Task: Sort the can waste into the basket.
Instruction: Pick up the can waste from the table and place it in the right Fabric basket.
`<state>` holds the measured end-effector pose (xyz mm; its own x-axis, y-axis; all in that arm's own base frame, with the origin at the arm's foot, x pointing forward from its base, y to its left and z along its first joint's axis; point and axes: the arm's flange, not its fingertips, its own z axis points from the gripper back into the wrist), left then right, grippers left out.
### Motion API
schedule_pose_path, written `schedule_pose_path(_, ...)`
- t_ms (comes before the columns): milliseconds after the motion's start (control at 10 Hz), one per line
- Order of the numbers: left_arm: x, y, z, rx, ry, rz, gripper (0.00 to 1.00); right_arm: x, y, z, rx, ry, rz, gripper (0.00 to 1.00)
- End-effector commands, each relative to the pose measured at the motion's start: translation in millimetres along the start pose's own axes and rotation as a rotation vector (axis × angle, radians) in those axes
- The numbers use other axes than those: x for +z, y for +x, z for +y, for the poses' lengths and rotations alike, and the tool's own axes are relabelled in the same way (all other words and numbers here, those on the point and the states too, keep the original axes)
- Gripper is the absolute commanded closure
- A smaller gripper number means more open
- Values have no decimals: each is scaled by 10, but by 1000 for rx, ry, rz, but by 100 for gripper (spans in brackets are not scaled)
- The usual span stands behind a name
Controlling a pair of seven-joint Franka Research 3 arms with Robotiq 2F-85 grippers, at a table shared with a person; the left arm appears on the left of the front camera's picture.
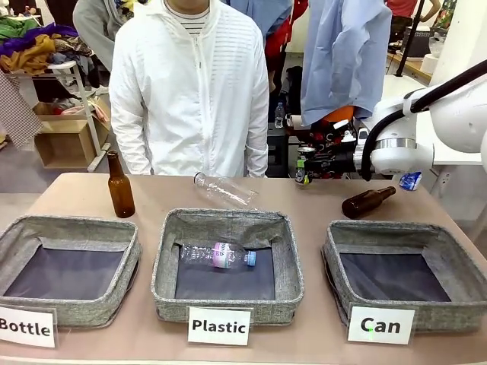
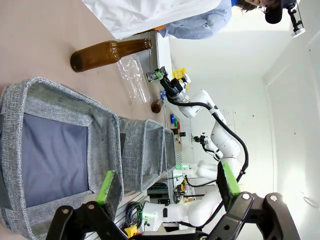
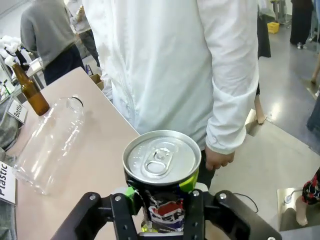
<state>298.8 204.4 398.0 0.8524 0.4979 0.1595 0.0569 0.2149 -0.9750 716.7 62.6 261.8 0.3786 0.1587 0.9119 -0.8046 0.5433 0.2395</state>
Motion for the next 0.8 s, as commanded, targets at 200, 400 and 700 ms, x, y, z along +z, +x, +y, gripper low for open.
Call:
schedule_pose_path(200, 5, -7, -6, -22, -13, -2, 0, 838, 572, 882, -11, 65, 23, 100)
schedule_pose_path(400, 5, -7, -6, -22, -13, -2, 0, 1539, 884, 1561, -39, 149, 228, 100)
schedule_pose_path(700, 5, -7, -6, -22, -13, -2, 0, 2330, 941, 2249, 0, 252, 578, 89)
